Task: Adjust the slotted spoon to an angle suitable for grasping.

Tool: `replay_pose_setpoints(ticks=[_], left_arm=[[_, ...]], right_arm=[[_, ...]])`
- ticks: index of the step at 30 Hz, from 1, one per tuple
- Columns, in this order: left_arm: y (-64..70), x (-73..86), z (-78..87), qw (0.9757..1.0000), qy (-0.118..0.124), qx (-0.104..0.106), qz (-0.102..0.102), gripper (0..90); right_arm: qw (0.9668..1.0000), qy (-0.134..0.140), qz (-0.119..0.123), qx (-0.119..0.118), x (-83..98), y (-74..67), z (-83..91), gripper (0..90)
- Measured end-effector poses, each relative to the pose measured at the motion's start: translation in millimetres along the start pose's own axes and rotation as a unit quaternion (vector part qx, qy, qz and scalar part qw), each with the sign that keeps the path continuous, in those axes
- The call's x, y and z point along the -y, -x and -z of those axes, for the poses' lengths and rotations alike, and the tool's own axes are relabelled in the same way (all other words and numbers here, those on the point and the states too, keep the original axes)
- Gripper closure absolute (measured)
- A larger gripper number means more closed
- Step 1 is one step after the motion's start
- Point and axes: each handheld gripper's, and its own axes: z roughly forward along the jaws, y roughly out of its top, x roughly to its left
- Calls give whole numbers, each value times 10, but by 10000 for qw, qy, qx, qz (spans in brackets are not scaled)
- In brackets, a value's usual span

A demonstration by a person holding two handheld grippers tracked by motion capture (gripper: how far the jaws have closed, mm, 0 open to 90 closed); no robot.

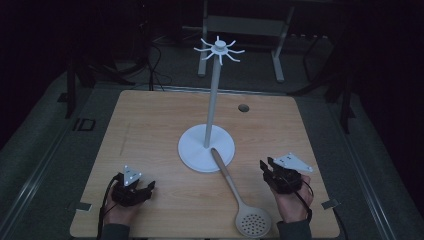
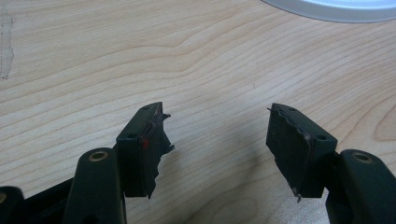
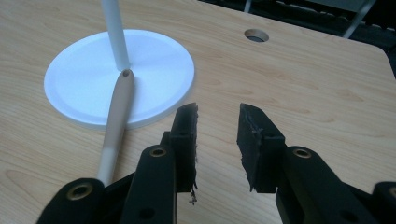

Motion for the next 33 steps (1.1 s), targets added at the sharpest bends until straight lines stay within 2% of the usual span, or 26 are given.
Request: replay_pose_setpoints(ticks=[5, 8, 15, 22, 24, 29, 33], left_arm=[[-2, 0, 1, 10000, 5, -4, 9, 375], [-1, 0, -1, 10000, -8, -5, 0, 375], [-1, -1, -2, 10000, 4, -2, 16, 375], [3, -4, -6, 10000, 11, 0, 12, 375], [1, -5, -3, 10000, 21, 3, 16, 375], [-2, -5, 0, 10000, 33, 4, 30, 375], [-3, -5, 0, 10000, 34, 5, 33, 375]], right_arm=[[9998, -176, 131, 2, -48, -35, -26, 674], [9993, -323, 162, -82, -106, -86, -58, 666], [9993, -311, 151, -151, -228, -155, -89, 666], [9986, -408, 270, -201, -362, -237, -148, 678], [9979, -530, 211, -302, -435, -285, -187, 685], [9964, -713, 256, -388, -510, -363, -274, 692], [9938, -870, 224, -659, -543, -382, -366, 695]])
